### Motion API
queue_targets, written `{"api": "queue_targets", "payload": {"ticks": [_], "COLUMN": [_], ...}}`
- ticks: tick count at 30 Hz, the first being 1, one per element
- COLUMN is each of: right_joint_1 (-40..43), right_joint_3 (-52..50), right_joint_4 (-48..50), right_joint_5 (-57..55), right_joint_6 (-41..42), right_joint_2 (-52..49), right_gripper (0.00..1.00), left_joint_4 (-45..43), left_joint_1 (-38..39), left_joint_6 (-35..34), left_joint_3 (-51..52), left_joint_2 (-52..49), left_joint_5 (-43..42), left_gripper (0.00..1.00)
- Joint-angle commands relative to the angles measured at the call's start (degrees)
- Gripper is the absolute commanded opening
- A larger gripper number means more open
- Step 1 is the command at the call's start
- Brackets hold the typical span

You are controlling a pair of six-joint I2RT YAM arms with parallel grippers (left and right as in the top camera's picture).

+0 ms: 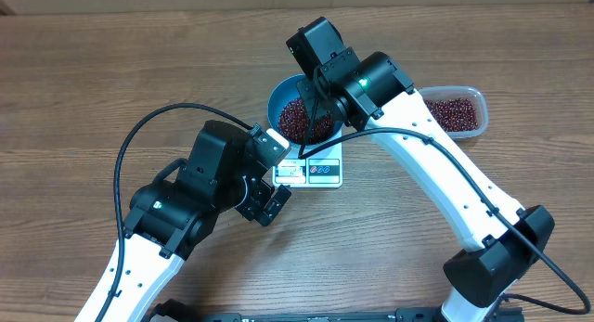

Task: Scoop item into bowl and weigh 150g on scale
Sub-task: 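Hold the blue scoop tipped over the teal bowl to empty beans, then move the empty scoop with the right gripper back to the bean tub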

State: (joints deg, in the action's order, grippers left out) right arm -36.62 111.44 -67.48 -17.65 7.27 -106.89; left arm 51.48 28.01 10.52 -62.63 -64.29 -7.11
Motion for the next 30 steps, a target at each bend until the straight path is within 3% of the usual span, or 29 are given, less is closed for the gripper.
{"api": "queue_targets", "payload": {"ticks": [1,12,24,30], "right_joint_1": [-0.1,-0.1,3.1,7.4], "right_joint_3": [1.1,1.1,1.2,1.3], "right_joint_4": [0.3,0.4,1.1,0.1], "right_joint_5": [-2.3,-2.4,-4.9,-10.0], "right_joint_6": [-0.6,-4.3,9.2,10.4], "right_joint_2": [1.1,1.1,1.1,1.6], "right_gripper": [0.04,0.04,0.04,0.04], "left_joint_4": [-0.1,-0.1,-0.1,-0.1], "left_joint_1": [-0.3,-0.3,-0.3,-0.3], "left_joint_6": [0.7,0.7,0.7,0.7], "left_joint_3": [-0.9,-0.9,-0.9,-0.9], "left_joint_2": [-0.2,-0.2,-0.2,-0.2], "left_joint_5": [-0.8,-0.8,-0.9,-0.8], "left_gripper": [0.99,0.99,1.00,0.99]}}
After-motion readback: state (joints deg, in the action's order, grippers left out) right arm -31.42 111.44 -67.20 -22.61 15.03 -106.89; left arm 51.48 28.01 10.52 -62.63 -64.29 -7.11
